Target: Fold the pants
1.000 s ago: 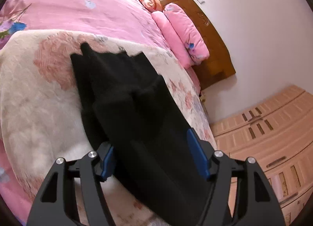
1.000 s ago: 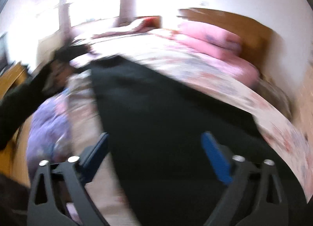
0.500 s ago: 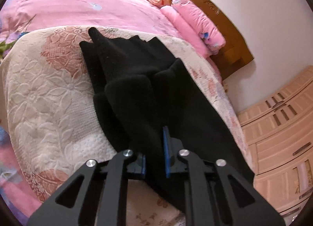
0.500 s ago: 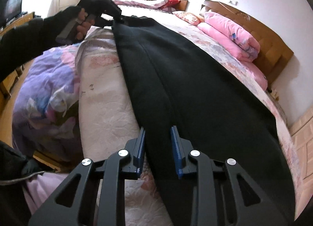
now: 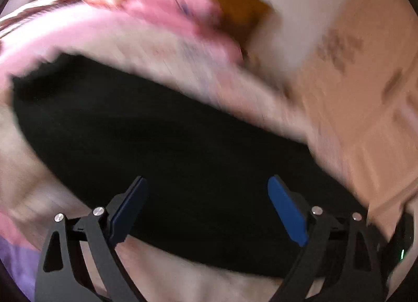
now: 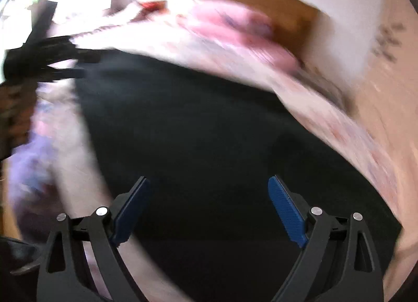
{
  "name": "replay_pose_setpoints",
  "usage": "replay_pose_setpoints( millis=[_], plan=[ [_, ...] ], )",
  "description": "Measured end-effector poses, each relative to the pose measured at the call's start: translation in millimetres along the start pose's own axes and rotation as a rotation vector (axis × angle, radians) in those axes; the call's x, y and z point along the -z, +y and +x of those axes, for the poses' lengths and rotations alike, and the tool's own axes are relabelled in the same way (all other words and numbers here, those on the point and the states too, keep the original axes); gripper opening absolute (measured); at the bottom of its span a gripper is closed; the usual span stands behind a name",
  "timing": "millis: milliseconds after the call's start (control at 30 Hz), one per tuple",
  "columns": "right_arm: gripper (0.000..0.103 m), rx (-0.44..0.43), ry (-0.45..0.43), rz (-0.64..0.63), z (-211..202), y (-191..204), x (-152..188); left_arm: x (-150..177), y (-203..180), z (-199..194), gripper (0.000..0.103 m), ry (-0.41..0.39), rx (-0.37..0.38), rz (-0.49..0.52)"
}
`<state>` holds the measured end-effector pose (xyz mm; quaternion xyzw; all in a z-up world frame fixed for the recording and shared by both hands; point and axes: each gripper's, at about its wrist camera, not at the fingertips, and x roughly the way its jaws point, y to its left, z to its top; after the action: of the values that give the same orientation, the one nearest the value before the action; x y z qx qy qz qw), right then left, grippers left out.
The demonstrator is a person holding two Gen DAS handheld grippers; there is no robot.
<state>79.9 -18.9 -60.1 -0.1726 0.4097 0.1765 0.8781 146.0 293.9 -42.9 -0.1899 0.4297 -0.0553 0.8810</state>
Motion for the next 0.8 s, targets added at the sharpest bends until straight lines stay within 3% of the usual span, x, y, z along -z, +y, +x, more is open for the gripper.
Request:
replay_pose_setpoints(
  millis=[33,67,100,133,167,233,267,333,400,467,500,600,633,700,800],
  plan=[
    [0.092,-0.016,0.048,0.011,7.0,-8.6,13.8,11.2,-11.1,14.7,0.096,0.039,-0.036,0.04],
    [0.092,-0.063,0.024,0.06,2.8,-17.9,23.1,23.8,-32.2,15.2,0.102,-0.035,-0.158,0.167],
    [0.092,-0.108,0.026,0.123,-0.4,-29.6,33.5,36.7,-51.8,25.0,0.102,-0.003,-0.264,0.278],
    [0.092,-0.142,0.02,0.156,-6.8,-39.7,43.6,45.0,-64.7,26.1,0.102,-0.019,-0.346,0.339],
    [0.092,-0.143,0.011,0.134,-14.1,-42.6,49.2,44.9,-69.0,22.5,0.101,-0.005,-0.371,0.317],
    [0.092,-0.076,-0.01,0.103,-32.9,-52.0,56.0,39.7,-74.2,10.0,0.098,0.024,-0.337,0.242],
    [0.092,-0.046,-0.037,0.122,-41.4,-60.4,58.1,37.2,-89.7,-5.0,0.098,-0.019,-0.303,0.234],
    [0.092,-0.014,-0.098,0.207,-55.0,-91.8,62.1,42.4,-124.9,-17.6,0.1,-0.081,-0.292,0.306],
    [0.092,0.064,-0.073,0.293,-50.0,-121.8,72.0,53.8,-173.9,-15.4,0.1,-0.096,-0.234,0.427],
    [0.094,0.073,0.035,0.313,-30.2,-141.2,88.1,72.5,-213.4,6.7,0.101,-0.043,-0.23,0.515],
    [0.094,0.054,-0.016,0.307,-33.0,-142.9,93.5,79.1,-221.7,19.3,0.101,-0.006,-0.247,0.528],
    [0.094,0.025,-0.054,0.306,-40.6,-144.0,104.9,103.5,-221.3,58.1,0.102,0.112,-0.26,0.501],
    [0.094,0.027,-0.057,0.299,-42.5,-145.0,106.0,103.2,-213.2,55.5,0.102,0.083,-0.229,0.46],
    [0.094,0.03,-0.065,0.297,-43.9,-145.9,107.0,101.9,-203.5,52.4,0.102,0.106,-0.187,0.437],
    [0.095,0.034,-0.065,0.29,-44.1,-142.7,109.6,109.0,-202.2,42.5,0.102,0.088,-0.19,0.453]
  ],
)
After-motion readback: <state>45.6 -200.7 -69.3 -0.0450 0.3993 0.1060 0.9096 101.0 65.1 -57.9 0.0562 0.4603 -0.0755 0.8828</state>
